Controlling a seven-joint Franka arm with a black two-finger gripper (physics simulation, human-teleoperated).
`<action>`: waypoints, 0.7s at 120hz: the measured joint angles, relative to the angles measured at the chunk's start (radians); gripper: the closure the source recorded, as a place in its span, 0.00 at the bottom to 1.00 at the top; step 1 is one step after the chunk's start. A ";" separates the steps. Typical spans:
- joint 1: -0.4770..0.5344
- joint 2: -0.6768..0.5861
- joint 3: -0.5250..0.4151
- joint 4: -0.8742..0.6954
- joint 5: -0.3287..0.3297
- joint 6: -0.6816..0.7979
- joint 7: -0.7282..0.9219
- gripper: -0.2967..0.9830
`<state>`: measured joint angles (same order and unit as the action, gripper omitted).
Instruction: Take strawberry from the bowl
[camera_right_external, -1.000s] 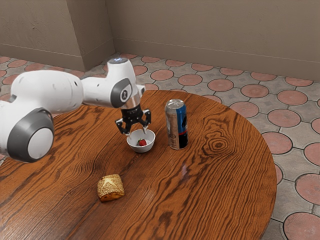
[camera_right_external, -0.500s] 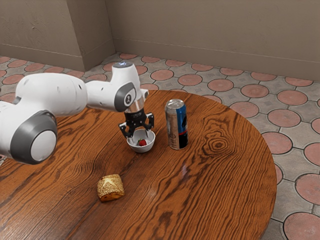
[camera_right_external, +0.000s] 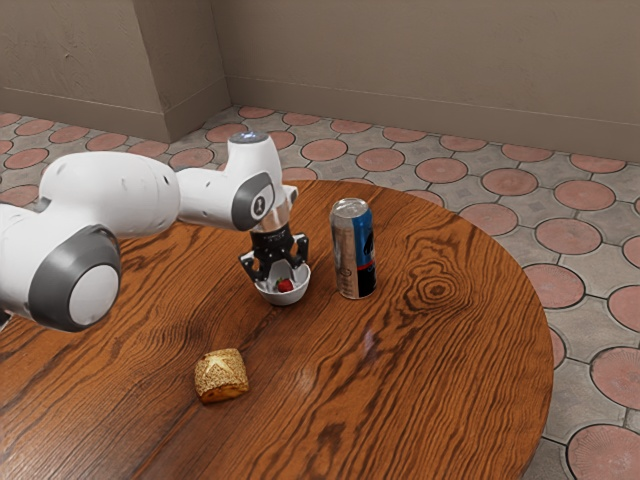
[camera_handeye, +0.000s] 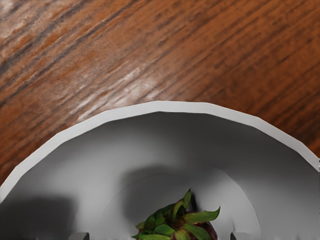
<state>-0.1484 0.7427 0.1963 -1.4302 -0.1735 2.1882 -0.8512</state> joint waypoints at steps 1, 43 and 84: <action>0.000 0.000 0.000 0.000 0.000 0.000 0.000 0.51; -0.001 0.012 0.000 0.007 0.003 0.006 -0.004 0.60; 0.003 0.015 0.000 0.009 0.006 0.012 -0.007 0.67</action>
<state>-0.1458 0.7582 0.1964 -1.4208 -0.1670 2.1997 -0.8580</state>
